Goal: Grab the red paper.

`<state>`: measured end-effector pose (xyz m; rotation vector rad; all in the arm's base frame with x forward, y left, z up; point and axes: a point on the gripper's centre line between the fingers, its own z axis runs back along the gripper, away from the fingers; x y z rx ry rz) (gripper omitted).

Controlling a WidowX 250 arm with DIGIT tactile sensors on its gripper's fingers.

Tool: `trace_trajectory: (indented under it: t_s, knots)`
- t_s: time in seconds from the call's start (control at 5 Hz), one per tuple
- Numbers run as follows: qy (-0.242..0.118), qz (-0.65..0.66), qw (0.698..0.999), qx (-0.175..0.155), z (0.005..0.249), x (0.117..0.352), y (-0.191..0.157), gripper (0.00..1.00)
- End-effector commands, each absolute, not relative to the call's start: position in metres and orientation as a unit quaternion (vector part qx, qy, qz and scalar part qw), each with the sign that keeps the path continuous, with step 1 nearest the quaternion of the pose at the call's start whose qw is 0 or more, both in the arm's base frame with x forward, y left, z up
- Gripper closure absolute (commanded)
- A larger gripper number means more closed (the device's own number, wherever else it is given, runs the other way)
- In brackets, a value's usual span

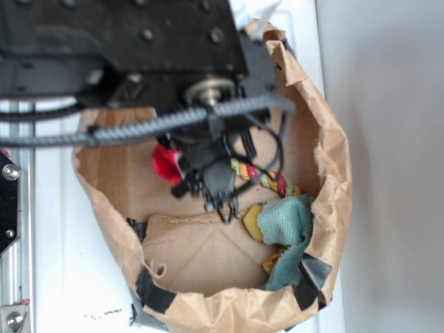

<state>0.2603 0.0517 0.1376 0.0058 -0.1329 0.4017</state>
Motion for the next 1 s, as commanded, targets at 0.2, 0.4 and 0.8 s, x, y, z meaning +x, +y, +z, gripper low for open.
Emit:
trace_trajectory:
  t_s: [0.2,0.4,0.8]
  knots:
    - [-0.098,0.063,0.993,-0.026,0.205,0.250,0.030,1.00]
    - [-0.117,0.045,0.991,-0.048,0.212,0.255,0.014,1.00]
    - [-0.152,0.039,0.988,-0.012,0.210,0.261,0.000,1.00]
